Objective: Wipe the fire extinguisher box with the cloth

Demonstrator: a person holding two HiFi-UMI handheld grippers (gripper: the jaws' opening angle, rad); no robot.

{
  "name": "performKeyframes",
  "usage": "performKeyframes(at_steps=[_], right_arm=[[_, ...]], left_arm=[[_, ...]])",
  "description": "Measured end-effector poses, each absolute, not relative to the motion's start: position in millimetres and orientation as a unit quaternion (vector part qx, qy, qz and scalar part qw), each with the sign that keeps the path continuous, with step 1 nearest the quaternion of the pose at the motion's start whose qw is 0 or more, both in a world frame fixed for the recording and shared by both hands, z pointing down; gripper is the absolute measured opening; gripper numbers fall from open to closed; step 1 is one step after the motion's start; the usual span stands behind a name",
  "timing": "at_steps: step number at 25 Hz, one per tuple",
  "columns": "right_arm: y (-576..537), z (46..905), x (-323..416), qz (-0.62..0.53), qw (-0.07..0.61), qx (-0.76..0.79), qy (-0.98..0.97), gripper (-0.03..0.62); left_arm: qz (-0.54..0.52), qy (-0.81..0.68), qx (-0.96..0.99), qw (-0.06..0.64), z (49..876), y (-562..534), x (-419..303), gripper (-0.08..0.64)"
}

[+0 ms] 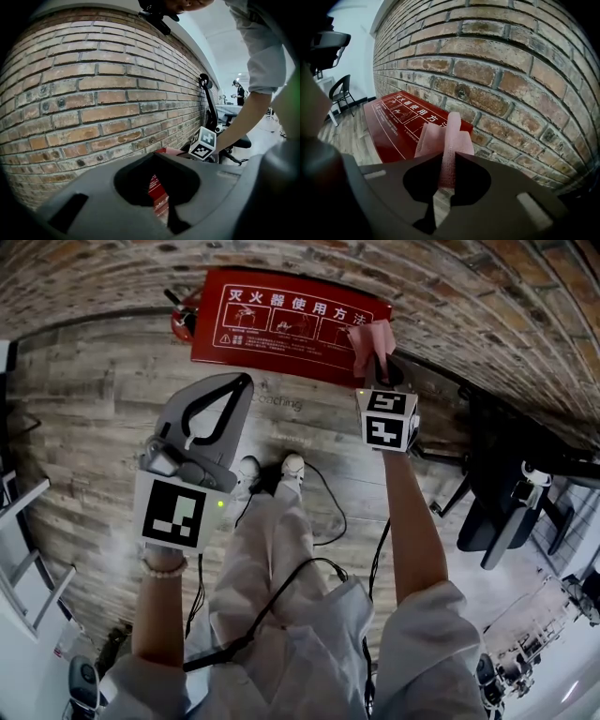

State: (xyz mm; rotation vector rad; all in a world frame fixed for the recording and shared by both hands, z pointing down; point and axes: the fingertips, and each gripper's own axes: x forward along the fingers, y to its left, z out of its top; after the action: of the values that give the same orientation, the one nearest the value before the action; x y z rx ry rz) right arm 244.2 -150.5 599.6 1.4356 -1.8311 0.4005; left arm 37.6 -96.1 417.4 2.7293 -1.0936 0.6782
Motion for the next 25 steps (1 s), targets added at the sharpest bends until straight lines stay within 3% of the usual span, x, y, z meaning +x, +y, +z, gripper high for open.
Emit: performKeyframes(at_steps=[15,25], right_arm=[[-153.2,586.5,237.3,0.169,0.372,0.557,-0.723,0.020],[-158.7,532.2,143.9,0.123,0.321,0.502,-0.794,0.020]], left_arm=[[0.208,-0.384,0.897,0.069,409.3,-93.7,20.1,-0.002],[0.204,-0.426,0.878,0.083,407.1,-89.3,-29.6,-0.002]])
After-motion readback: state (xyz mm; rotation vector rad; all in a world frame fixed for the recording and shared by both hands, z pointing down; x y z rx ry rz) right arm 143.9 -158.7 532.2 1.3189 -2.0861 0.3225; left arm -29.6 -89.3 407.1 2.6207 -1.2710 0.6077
